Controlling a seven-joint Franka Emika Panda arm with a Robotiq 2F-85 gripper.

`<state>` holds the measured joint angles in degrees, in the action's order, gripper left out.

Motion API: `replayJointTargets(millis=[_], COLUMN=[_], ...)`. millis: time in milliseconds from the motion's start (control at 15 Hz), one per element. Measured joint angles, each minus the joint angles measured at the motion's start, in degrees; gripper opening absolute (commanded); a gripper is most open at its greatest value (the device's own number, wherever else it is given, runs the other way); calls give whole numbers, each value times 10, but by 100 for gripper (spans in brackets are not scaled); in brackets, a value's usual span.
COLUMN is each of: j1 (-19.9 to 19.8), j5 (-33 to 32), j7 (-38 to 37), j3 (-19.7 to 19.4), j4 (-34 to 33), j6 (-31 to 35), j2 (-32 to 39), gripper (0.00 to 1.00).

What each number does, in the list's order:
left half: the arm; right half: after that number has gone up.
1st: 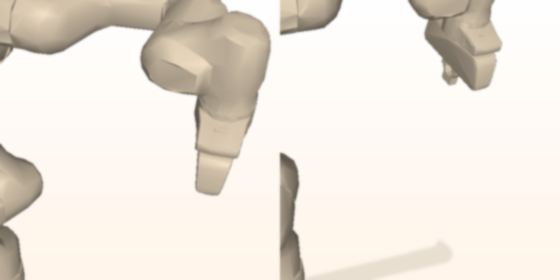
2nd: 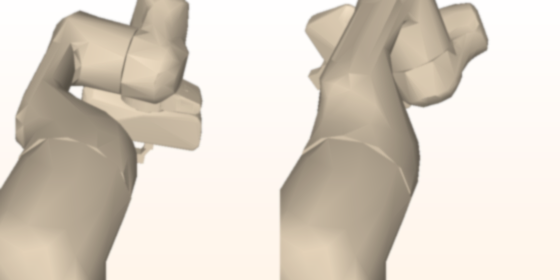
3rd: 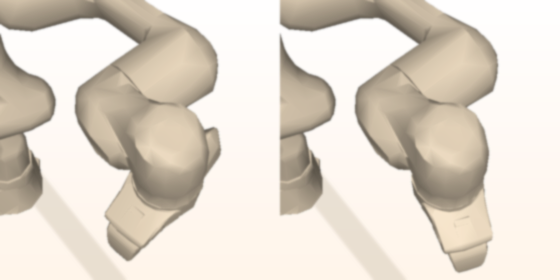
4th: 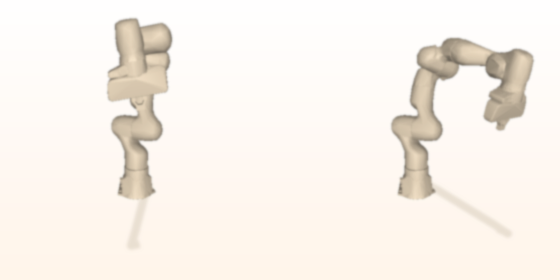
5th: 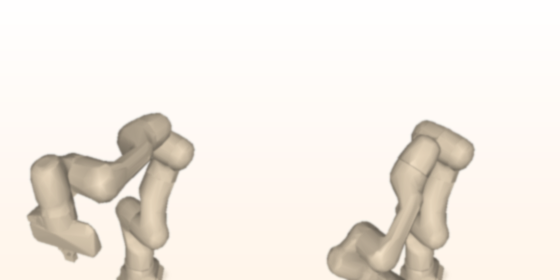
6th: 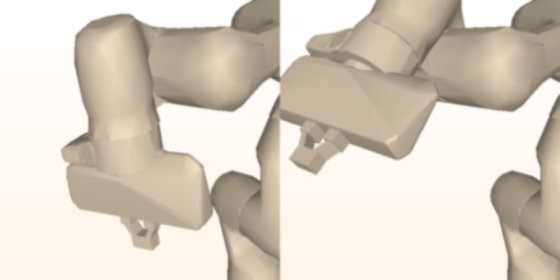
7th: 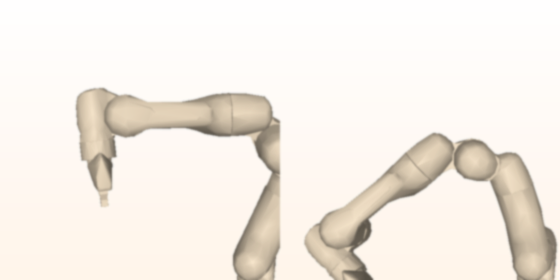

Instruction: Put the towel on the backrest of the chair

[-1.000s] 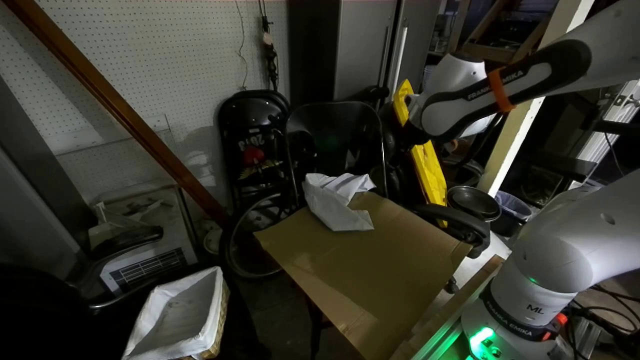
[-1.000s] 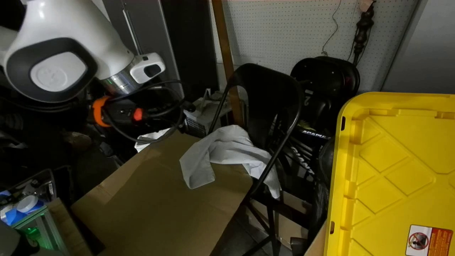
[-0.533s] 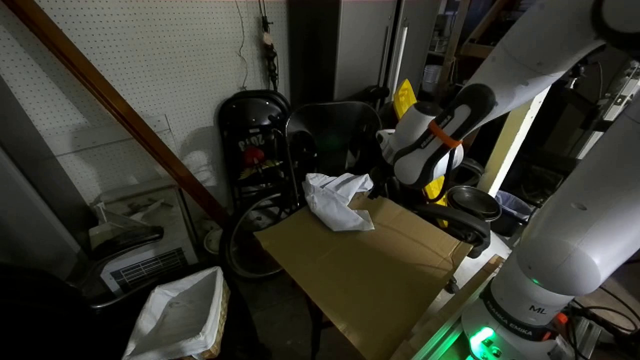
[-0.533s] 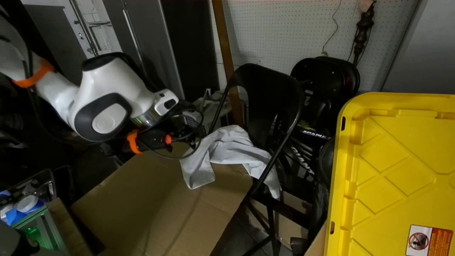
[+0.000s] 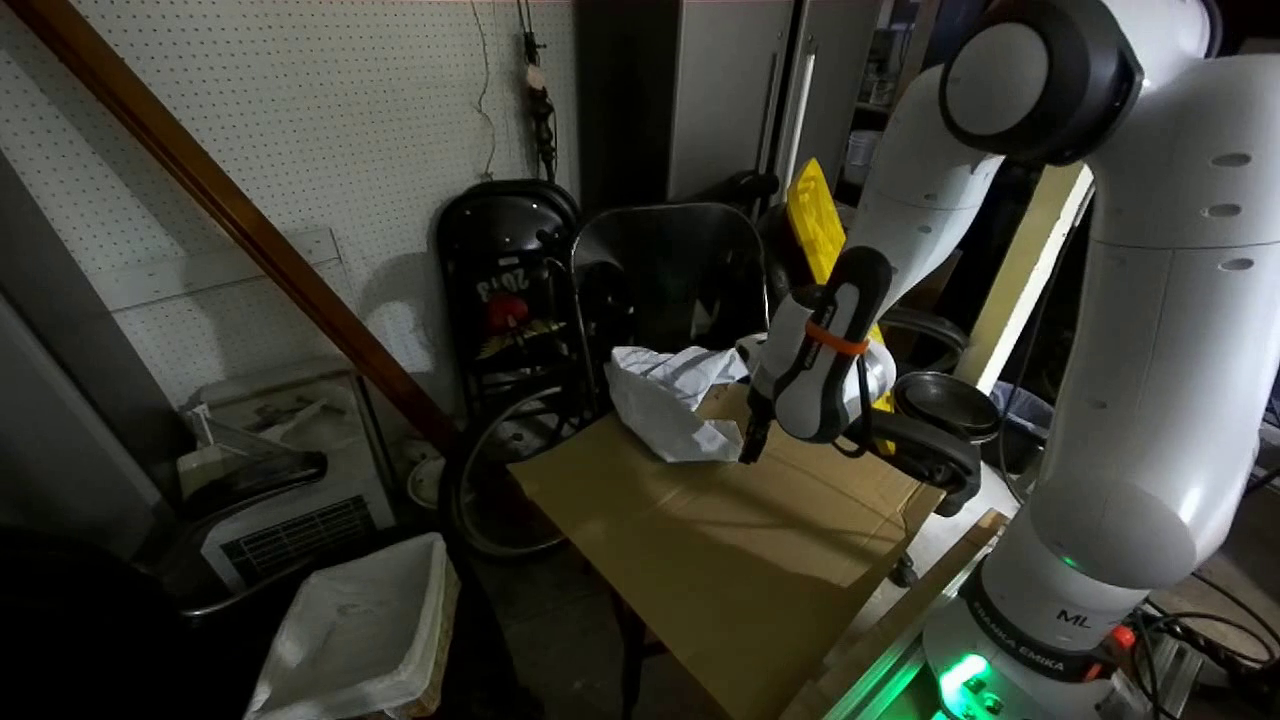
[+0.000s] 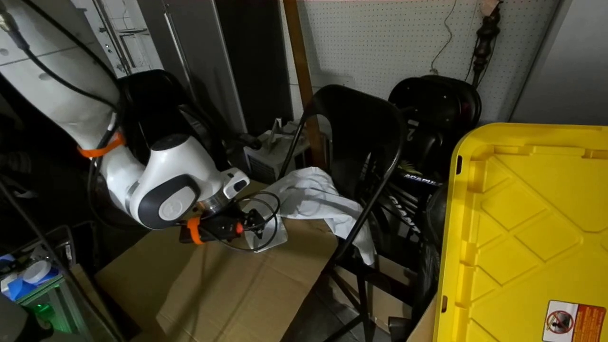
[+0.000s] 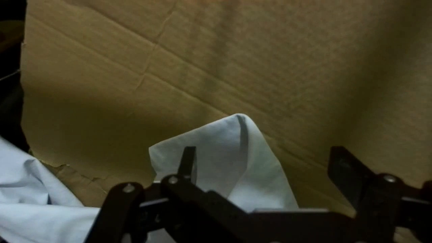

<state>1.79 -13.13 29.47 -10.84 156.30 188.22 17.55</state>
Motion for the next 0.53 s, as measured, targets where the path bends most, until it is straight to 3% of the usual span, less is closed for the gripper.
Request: replayJointTargets(millis=[533], j1=[1], j5=[-1], j7=[0], j3=[1], j4=[-6], j6=[1], j2=[5], gripper=[100])
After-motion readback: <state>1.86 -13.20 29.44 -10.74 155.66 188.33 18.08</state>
